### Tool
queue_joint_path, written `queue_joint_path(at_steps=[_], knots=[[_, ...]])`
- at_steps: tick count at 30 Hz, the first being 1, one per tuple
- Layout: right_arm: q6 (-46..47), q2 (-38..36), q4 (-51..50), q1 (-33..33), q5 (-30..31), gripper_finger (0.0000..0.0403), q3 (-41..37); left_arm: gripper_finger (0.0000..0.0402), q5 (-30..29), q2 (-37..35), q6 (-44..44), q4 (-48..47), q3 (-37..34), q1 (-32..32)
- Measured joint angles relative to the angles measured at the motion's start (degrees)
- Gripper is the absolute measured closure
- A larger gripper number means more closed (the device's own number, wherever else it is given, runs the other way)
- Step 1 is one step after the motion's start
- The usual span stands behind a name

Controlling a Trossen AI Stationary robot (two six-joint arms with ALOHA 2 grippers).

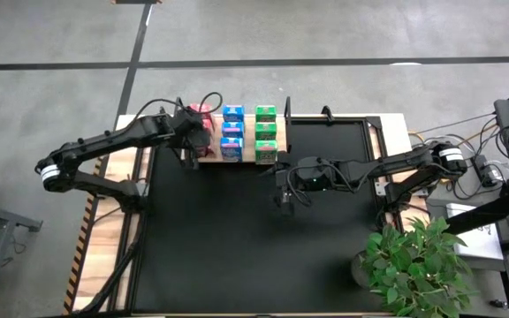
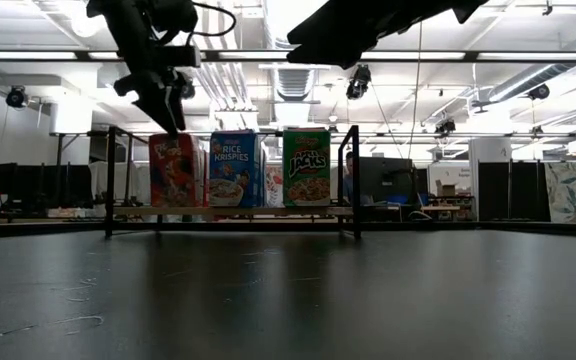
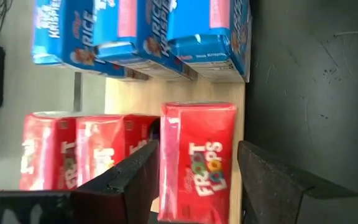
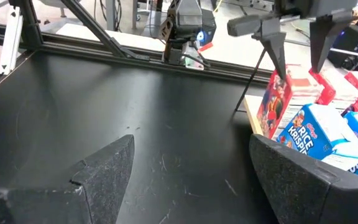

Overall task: Stack cereal on shelf
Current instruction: Put the red cereal box on the shelf aligned with the other red cereal boxes

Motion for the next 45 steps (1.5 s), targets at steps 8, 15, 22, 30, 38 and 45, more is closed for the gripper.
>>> queue_joint_path(at_steps=[8, 15, 22, 30, 38, 45], knots=[[-0.15, 0.0, 0.0, 0.0, 0.02, 0.0095, -0.02, 0.0201, 0.28, -0.12, -0.7, -3.63, 5.38, 0.0], [-0.19, 0.0, -0.02, 0.0, 0.02, 0.0098, -0.02, 0.0244, 1.02, -0.76, -1.22, 5.98, 4.65, 0.0], [-0.33, 0.0, -0.44, 0.0, 0.02, 0.0099, -0.02, 0.0383, -0.62, -0.61, -0.28, 8.03, -0.56, 0.54], [-0.35, 0.0, -0.42, 0.0, 0.04, 0.0103, -0.02, 0.0376, -5.7, -0.49, -1.4, 9.51, -3.81, 0.61], [-0.31, 0.0, -0.42, 0.0, 0.04, 0.0099, -0.02, 0.0395, -5.74, -0.87, -1.35, 7.16, -3.91, 0.59], [-0.32, 0.0, -0.4, 0.0, 0.04, 0.0101, -0.02, 0.0401, -5.7, -1.69, -1.12, 5.8, -3.91, 0.59]])
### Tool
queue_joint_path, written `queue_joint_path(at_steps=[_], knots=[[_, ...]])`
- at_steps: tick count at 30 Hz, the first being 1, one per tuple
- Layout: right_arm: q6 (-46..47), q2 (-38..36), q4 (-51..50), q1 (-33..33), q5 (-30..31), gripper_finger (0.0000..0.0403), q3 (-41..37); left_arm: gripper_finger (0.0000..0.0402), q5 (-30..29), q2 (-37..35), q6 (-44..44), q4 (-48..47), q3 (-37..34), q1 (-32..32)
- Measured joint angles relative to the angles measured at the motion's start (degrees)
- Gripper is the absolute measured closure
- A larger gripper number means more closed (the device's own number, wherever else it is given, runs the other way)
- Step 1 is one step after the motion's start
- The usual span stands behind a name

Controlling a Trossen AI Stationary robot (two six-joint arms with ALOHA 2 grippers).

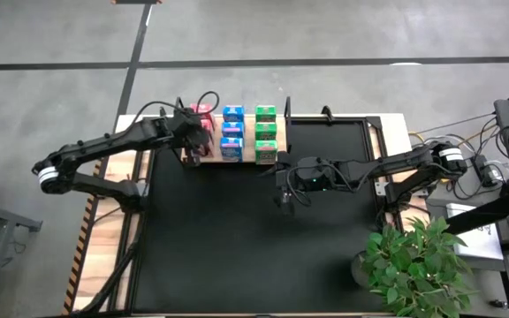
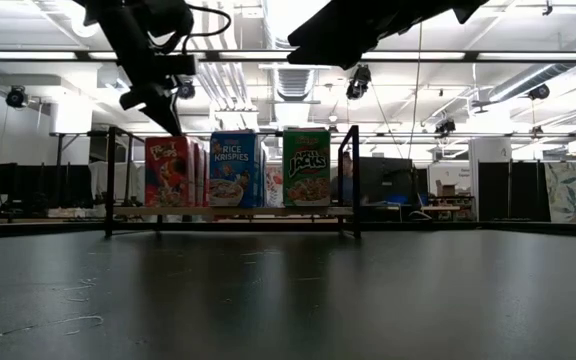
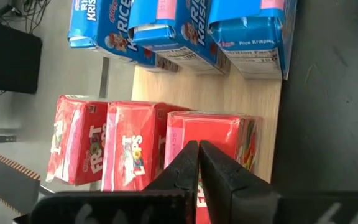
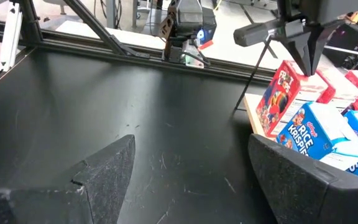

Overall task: Stack cereal on shelf
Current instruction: Put the red cereal box on the shelf aligned with the other red cereal boxes, then return to Home Position

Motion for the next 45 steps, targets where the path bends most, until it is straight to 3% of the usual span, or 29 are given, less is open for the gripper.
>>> queue_joint_path(at_steps=[13, 20, 27, 32, 40, 45], knots=[[-0.45, 0.0, 0.4, -0.02, 0.0, 0.01, 0.0, 0.0401, 0.79, -2.95, -1.0, 0.5, -0.01, -0.03], [-0.45, 0.0, 0.45, -0.04, 0.01, 0.0099, 0.0, 0.0402, 0.74, -4.14, 2.14, 9.33, -0.02, 0.38], [-0.45, 0.0, 0.43, -0.04, 0.01, 0.0105, 0.0, 0.0402, 0.74, -2.13, 8.69, 20.89, -0.01, 6.58], [-2.01, 0.0, -0.35, -0.04, 0.02, 0.0106, 0.0, 0.0402, 4.14, -1.18, 2.63, 22.37, -0.02, 10.34], [-8.48, -1.89, -1.27, -0.65, 0.06, 0.0119, -1.28, 0.0401, 21.33, -10.52, -8.46, 18.37, -0.1, 1.54], [-11.02, -5.84, -0.94, -1.94, 0.07, 0.0128, -3.0, 0.0401, 22.18, -17.54, -11.03, 18.05, -0.99, -9.31]])
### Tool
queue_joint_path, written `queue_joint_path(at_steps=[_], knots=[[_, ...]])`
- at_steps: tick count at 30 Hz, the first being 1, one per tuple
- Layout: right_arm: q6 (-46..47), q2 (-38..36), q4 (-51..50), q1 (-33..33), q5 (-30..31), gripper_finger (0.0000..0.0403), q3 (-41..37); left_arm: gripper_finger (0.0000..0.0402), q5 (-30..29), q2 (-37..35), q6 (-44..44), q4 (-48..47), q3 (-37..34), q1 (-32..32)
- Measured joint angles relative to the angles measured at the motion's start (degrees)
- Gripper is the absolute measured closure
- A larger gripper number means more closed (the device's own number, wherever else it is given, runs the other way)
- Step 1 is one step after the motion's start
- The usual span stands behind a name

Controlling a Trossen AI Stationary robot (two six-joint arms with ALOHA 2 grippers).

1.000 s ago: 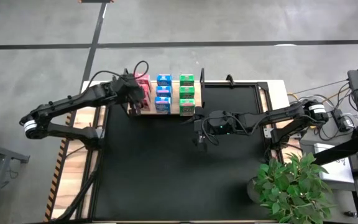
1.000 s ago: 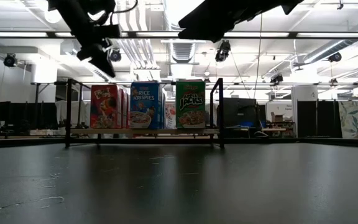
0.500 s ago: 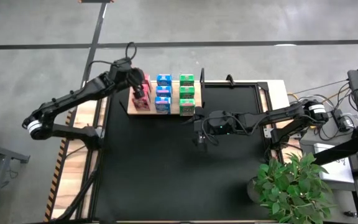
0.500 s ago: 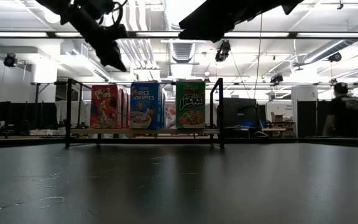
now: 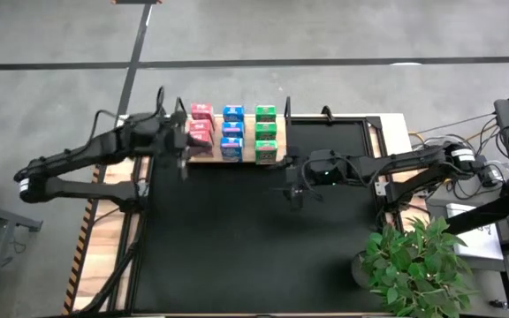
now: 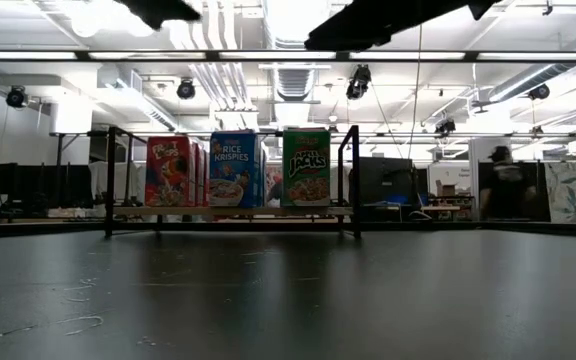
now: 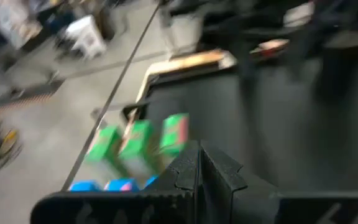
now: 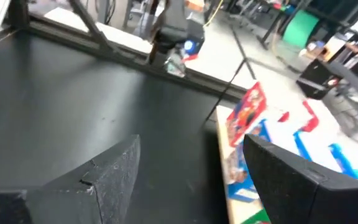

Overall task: Stack cereal on shelf
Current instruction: Return to Home Position

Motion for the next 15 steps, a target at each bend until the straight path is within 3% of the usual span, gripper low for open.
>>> queue_joint_path(at_steps=[7, 15], knots=[[0.12, -5.24, 0.09, -1.49, -0.02, 0.0127, -2.22, 0.0401, -0.13, -6.92, -3.52, 1.66, -3.63, -10.94], [1.14, -11.77, 0.29, -1.49, -2.5, 0.0132, -7.08, 0.0401, -0.34, -16.19, -6.45, 2.62, -13.24, -13.4]])
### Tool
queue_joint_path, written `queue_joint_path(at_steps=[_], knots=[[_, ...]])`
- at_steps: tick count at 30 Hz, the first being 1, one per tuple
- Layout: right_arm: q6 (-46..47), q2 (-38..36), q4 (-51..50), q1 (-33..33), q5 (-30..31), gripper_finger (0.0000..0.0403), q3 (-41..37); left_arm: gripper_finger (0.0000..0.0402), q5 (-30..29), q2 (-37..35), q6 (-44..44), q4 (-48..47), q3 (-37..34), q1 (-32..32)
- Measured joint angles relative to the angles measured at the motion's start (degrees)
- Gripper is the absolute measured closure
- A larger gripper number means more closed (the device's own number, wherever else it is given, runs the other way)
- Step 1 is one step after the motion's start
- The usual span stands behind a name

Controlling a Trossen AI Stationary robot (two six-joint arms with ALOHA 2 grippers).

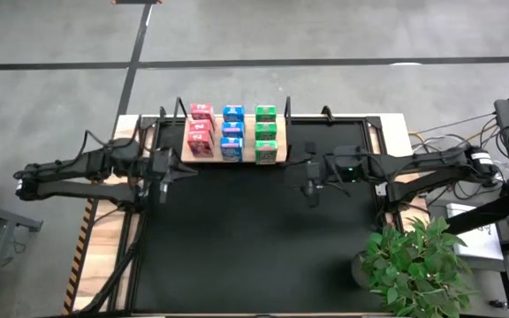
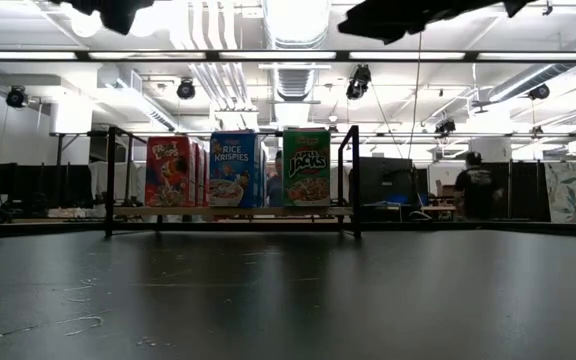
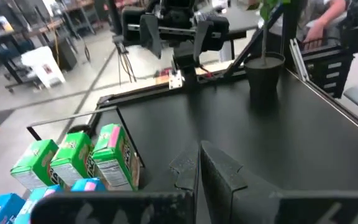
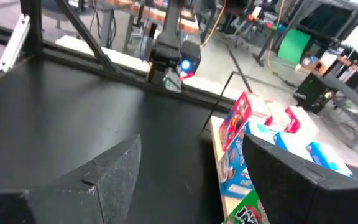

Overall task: Stack cereal on shelf
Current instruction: Return to Home Position

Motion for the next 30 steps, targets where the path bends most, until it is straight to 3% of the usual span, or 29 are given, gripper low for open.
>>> queue_joint_path(at_steps=[8, 18, 30], knots=[[2.27, -8.82, 2.05, 0.0, -0.03, 0.0138, -7.24, 0.0401, -0.2, -11.21, -0.07, 14.21, -13.72, 0.04], [4.16, -21.96, 6.55, 0.0, -0.01, 0.0147, -19.34, 0.0401, -0.22, -18.89, -2.05, 24.51, -26.59, 0.04], [7.16, -38.84, 7.37, 0.0, 0.03, 0.0149, -30.28, 0.0401, -0.24, -20.87, -2.71, 27.48, -30.16, 0.04]])
